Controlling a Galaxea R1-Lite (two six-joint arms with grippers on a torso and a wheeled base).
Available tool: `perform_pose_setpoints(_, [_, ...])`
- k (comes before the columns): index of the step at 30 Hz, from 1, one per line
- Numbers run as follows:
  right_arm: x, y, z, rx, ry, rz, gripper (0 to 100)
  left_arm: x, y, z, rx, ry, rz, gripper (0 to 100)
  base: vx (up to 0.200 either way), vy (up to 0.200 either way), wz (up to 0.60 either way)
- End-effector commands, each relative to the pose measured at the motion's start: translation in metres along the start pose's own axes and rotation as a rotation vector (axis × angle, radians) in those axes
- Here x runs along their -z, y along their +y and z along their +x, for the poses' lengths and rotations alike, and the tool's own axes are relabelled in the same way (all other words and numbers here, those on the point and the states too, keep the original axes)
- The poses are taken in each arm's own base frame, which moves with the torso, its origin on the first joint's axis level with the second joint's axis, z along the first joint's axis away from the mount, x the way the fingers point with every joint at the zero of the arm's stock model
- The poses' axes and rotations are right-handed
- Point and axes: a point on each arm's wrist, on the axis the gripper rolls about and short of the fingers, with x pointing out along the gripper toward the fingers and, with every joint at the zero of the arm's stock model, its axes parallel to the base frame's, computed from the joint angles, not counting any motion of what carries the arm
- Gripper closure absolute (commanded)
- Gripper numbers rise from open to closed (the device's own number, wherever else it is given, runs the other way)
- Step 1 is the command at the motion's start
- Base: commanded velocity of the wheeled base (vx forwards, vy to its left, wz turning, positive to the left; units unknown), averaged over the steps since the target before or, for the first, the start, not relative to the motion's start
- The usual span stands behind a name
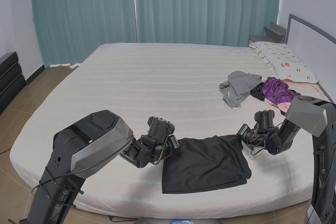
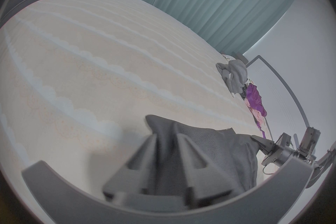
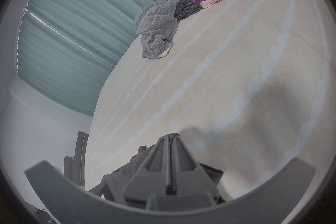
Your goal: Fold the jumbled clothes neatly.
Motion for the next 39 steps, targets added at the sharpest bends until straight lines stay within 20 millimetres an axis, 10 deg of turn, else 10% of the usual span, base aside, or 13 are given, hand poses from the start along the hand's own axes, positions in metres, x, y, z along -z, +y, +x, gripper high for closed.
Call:
perform_pose_setpoints(1, [0.0,0.0,0.0,-0.001,-0.001,0.0,100,0.002,0.001,0.002,-0.014,-0.013,-0.001,100,0.0,0.0,0.0])
perform_pose_setpoints(28, [-0.001,-0.001,0.01,0.013,-0.022,-0.031,100,-0.002,0.016,-0.002,-0.086,-0.128,-0.074,100,0.0,0.0,0.0])
perform_pose_setpoints(29, [0.0,-0.001,0.009,0.012,-0.021,-0.032,100,-0.003,0.016,-0.002,-0.084,-0.128,-0.074,0,0.0,0.0,0.0])
perform_pose_setpoints(30, [0.0,-0.001,0.008,0.013,-0.02,-0.034,0,-0.003,0.016,-0.002,-0.084,-0.128,-0.074,0,0.0,0.0,0.0])
perform_pose_setpoints(39, [0.002,-0.004,-0.042,-0.015,-0.008,-0.035,0,-0.014,0.014,-0.009,-0.065,-0.152,-0.142,0,0.0,0.0,0.0])
